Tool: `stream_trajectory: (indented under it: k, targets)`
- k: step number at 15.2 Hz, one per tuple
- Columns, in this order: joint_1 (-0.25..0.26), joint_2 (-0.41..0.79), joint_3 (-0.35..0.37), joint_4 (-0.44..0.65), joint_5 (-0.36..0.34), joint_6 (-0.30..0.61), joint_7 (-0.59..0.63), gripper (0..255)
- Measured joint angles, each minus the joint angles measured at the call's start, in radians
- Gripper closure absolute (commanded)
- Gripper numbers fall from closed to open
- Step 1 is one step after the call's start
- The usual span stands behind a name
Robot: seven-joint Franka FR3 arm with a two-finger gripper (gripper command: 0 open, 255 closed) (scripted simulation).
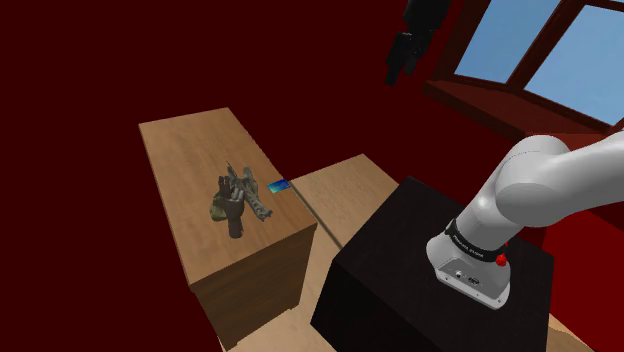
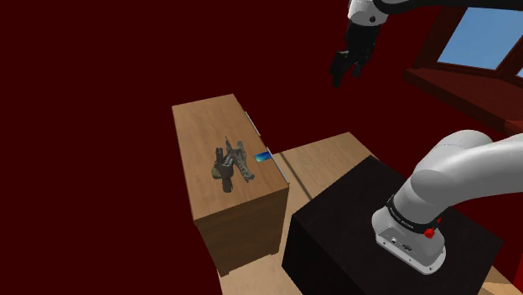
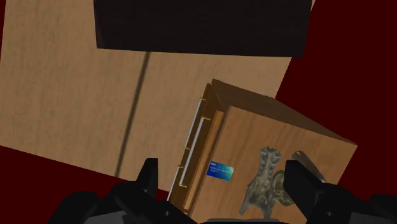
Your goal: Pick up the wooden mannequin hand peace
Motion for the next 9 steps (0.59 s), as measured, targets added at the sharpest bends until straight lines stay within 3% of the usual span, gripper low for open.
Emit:
stream_trajectory:
  k: [3, 9]
  targets:
    - [0.008, 0.016, 0.009, -0.018, 0.003, 0.039, -0.001, 0]
    - [0.046, 0.151, 0.068, -0.06, 0.016, 0.239, 0.012, 0]
